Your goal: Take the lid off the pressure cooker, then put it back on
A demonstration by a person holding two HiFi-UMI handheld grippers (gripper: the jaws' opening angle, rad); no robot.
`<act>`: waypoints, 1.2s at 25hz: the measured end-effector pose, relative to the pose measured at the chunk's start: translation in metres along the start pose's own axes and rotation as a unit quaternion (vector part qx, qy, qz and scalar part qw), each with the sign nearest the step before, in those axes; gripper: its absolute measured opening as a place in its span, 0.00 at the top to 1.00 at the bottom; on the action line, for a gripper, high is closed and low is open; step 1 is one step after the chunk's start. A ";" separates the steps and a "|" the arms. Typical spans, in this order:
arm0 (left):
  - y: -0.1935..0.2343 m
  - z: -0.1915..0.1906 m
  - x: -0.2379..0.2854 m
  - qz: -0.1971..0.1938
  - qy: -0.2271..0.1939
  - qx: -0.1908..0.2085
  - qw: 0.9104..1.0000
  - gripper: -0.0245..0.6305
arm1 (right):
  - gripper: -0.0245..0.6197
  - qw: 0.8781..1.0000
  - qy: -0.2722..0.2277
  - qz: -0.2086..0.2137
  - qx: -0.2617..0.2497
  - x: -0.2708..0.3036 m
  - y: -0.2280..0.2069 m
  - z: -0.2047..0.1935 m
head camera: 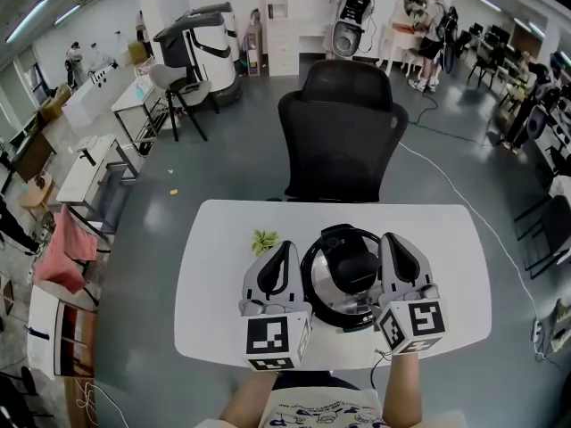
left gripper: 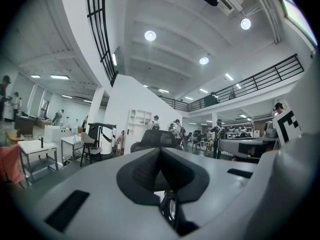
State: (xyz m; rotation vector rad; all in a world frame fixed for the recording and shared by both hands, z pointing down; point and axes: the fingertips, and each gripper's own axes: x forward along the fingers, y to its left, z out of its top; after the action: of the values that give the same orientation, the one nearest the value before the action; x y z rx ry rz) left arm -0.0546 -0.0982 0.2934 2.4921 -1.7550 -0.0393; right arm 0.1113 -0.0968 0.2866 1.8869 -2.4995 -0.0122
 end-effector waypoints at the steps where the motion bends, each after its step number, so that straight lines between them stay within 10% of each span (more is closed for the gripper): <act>1: 0.000 0.001 -0.001 0.000 0.000 0.000 1.000 0.94 | 0.95 1.000 0.001 -0.001 0.001 -0.001 0.001 0.000; 30: 0.009 0.003 -0.003 0.001 -0.002 -0.002 1.000 0.94 | 0.95 1.000 0.006 -0.010 0.010 -0.007 0.000 -0.003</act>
State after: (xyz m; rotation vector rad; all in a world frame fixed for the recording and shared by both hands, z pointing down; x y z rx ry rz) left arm -0.0640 -0.0989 0.2907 2.4892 -1.7570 -0.0478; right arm 0.1135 -0.0903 0.2898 1.9136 -2.4805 0.0237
